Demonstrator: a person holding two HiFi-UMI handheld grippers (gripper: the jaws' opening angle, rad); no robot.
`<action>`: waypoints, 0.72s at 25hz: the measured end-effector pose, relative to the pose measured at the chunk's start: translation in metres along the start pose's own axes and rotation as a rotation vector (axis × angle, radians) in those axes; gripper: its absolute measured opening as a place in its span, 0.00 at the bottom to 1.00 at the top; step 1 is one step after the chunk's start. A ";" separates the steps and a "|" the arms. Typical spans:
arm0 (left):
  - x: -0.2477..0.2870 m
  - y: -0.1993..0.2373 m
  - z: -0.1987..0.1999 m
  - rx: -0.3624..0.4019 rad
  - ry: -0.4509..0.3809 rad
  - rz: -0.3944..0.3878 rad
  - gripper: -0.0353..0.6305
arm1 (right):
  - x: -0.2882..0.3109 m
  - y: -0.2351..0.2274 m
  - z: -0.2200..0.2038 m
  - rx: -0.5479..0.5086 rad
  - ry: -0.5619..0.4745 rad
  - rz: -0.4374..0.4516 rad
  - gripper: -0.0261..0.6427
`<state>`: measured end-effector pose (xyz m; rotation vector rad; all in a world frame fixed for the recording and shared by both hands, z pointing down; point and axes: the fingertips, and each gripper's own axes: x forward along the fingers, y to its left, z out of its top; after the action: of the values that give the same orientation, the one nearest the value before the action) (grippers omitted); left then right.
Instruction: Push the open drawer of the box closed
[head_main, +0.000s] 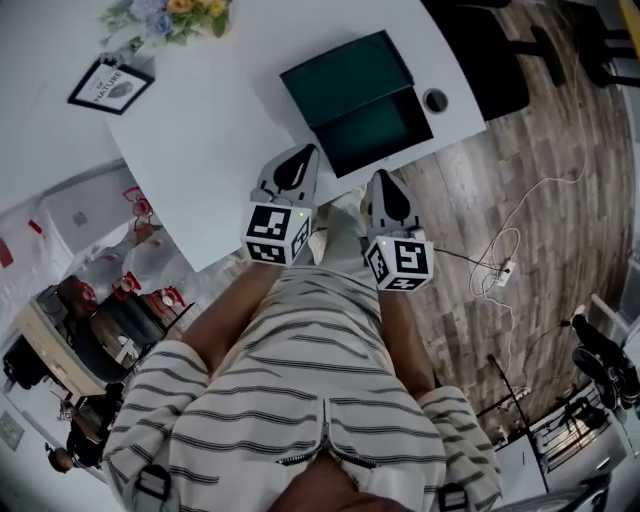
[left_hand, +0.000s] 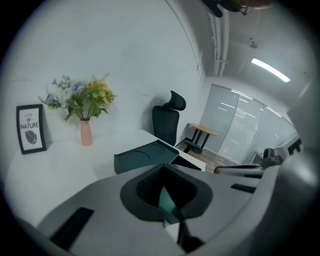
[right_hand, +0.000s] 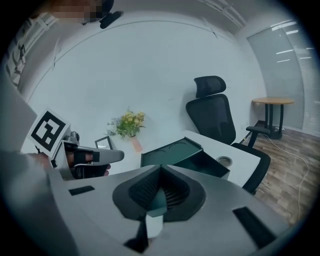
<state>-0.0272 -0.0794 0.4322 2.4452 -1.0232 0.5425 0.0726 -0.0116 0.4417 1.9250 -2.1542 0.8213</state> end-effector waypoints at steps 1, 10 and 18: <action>0.005 0.004 -0.002 -0.021 0.012 0.017 0.05 | 0.004 -0.002 -0.003 -0.001 0.008 0.008 0.05; 0.028 0.031 -0.022 -0.104 0.067 0.120 0.07 | 0.020 -0.007 -0.025 -0.043 0.062 0.066 0.05; 0.044 0.052 -0.043 -0.230 0.114 0.174 0.21 | 0.020 -0.009 -0.036 -0.043 0.065 0.053 0.05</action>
<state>-0.0451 -0.1149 0.5025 2.1145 -1.1869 0.5783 0.0690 -0.0121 0.4834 1.8026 -2.1750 0.8284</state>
